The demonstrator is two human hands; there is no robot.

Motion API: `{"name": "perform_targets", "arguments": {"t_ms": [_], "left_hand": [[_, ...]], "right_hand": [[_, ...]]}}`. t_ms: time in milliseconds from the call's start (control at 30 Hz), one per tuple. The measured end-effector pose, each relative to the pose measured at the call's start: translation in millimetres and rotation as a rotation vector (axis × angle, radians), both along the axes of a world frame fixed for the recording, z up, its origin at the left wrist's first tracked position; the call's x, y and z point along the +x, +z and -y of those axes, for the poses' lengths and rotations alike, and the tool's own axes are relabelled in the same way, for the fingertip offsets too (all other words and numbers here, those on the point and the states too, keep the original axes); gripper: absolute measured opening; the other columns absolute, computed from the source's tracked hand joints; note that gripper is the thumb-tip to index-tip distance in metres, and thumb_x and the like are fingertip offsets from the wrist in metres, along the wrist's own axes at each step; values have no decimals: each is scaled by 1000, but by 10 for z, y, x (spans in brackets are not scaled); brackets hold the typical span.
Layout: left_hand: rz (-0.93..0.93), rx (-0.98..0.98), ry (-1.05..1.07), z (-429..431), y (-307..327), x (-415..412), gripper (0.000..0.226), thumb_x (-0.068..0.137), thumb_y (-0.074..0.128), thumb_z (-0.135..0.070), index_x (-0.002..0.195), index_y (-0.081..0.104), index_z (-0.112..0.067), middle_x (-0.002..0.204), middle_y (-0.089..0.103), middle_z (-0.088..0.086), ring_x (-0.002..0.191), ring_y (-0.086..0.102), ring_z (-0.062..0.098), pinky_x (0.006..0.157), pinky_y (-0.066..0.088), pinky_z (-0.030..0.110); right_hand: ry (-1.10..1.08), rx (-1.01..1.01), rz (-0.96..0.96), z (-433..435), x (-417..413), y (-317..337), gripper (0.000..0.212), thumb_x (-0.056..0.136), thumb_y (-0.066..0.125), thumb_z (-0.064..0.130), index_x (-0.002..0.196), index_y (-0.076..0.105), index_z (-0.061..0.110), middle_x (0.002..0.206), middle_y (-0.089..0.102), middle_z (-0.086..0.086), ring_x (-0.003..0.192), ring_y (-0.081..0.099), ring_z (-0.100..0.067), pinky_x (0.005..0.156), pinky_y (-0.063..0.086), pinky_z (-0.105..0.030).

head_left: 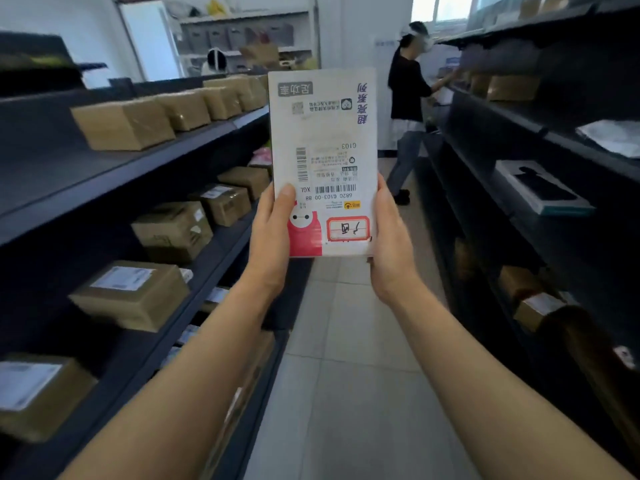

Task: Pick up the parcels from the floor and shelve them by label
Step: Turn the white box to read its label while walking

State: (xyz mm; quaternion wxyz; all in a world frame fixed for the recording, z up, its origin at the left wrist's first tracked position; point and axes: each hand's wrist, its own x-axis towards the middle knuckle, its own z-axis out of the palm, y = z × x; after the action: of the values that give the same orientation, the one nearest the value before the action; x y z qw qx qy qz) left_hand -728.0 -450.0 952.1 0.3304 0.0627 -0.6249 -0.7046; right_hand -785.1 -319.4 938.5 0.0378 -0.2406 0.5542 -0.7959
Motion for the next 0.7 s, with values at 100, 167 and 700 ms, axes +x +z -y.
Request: {"name": "perform_targets", "arguments": {"t_ms": [100, 167, 700], "left_hand": [[0, -26, 86, 380, 83, 48, 30, 88, 52, -45, 109, 60, -25, 105, 76, -3, 100, 71, 20, 90, 56, 43], [-4, -42, 155, 615, 164, 95, 36, 88, 50, -45, 115, 60, -22, 112, 74, 0, 105, 69, 22, 97, 52, 48], [-79, -212, 819, 1931, 1064, 981, 56, 87, 48, -49, 135, 48, -19, 125, 68, -1, 108, 68, 15, 99, 51, 47]], "right_hand": [[124, -50, -28, 447, -92, 44, 48, 109, 32, 39, 154, 39, 24, 139, 66, -5, 119, 69, -19, 95, 59, -35], [197, -102, -35, 746, -145, 96, 49, 109, 32, 36, 155, 38, 22, 145, 61, -7, 127, 64, -23, 105, 53, -43], [804, -223, -178, 2863, 170, 1014, 62, 99, 38, 49, 157, 33, 27, 145, 62, -2, 125, 65, -16, 107, 51, -49]]}}
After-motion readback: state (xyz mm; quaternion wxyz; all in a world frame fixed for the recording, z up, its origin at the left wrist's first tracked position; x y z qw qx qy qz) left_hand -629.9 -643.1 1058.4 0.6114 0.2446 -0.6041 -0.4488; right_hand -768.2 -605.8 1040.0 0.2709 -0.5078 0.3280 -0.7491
